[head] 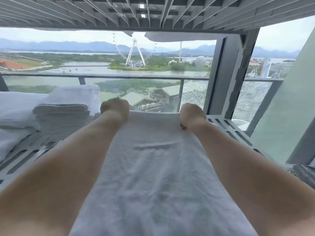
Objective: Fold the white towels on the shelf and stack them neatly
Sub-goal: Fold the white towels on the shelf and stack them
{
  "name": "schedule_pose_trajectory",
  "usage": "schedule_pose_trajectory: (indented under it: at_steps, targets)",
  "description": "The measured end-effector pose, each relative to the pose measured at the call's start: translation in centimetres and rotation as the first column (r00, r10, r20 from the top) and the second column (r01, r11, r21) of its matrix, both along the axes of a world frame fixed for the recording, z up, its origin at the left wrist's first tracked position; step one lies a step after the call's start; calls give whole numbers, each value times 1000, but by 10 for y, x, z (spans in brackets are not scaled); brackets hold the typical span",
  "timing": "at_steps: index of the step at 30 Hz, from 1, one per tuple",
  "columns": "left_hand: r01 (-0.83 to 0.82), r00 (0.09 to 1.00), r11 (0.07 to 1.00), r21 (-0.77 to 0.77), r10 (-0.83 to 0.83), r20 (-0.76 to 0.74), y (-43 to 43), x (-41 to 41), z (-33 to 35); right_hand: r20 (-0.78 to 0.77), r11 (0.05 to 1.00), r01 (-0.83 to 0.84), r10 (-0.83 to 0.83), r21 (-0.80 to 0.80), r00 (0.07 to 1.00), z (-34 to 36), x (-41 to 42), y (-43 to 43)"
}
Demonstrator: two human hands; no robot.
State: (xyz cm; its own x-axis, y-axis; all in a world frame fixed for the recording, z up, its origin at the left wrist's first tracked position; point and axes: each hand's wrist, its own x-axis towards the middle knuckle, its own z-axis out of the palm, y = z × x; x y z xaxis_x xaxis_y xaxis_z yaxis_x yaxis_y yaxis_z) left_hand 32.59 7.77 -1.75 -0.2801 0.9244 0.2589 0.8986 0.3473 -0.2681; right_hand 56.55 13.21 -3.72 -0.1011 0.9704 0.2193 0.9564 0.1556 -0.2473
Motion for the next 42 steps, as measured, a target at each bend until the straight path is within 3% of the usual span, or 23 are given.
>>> schedule_pose_trajectory:
  at_steps: [2, 7, 14, 18, 23, 29, 34, 37, 40, 42]
  targets:
    - [-4, 1000, 990, 140, 2, 15, 9, -6, -7, -28, 993, -13, 16, 117, 999, 3, 1, 12]
    - [-27, 996, 995, 101, 18, 86, 13, -10, -43, 54, 995, -62, 58, 81, 997, -22, -2, 29]
    - [32, 999, 981, 192, -30, -15, 5, -20, -43, 182, 974, 21, -64, 226, 981, -50, 9, 37]
    - [59, 993, 951, 302, -86, 80, -3, -26, -42, 77, 927, -46, 19, 372, 997, -52, 17, 34]
    - [50, 973, 900, 433, -143, 184, -20, -33, -43, -9, 793, -166, 211, 586, 977, -51, 31, 16]
    - [9, 911, 877, 481, -205, 359, -50, -29, -58, 76, 695, -283, 313, 660, 947, -50, 51, -24]
    - [-42, 869, 848, 528, -229, 438, -77, -27, -54, 209, 709, -325, 248, 626, 946, -38, 55, -60]
    - [-13, 921, 893, 449, -164, 353, -93, -24, -60, 266, 791, -253, 119, 557, 957, -47, 61, -78]
    - [25, 988, 956, 292, -68, 139, -106, -16, -70, 374, 902, -73, -103, 427, 922, -64, 70, -92]
    - [59, 998, 969, 242, -65, 18, -114, -9, -76, 372, 919, 38, -196, 392, 907, -72, 75, -97]
